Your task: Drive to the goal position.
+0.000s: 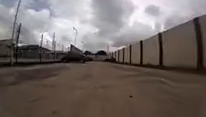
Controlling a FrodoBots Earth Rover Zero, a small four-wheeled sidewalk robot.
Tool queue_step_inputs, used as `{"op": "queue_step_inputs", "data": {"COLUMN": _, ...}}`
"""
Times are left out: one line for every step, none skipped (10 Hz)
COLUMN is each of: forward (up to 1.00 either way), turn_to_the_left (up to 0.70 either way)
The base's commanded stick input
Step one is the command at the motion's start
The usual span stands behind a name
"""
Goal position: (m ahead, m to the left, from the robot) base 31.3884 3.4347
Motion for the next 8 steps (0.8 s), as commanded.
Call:
{"op": "queue_step_inputs", "data": {"forward": 0.3, "turn_to_the_left": 0.0}}
{"op": "queue_step_inputs", "data": {"forward": 0.3, "turn_to_the_left": 0.0}}
{"op": "queue_step_inputs", "data": {"forward": 0.3, "turn_to_the_left": 0.0}}
{"op": "queue_step_inputs", "data": {"forward": 0.3, "turn_to_the_left": 0.0}}
{"op": "queue_step_inputs", "data": {"forward": 0.3, "turn_to_the_left": 0.0}}
{"op": "queue_step_inputs", "data": {"forward": 0.3, "turn_to_the_left": 0.0}}
{"op": "queue_step_inputs", "data": {"forward": 0.3, "turn_to_the_left": 0.0}}
{"op": "queue_step_inputs", "data": {"forward": 0.3, "turn_to_the_left": 0.0}}
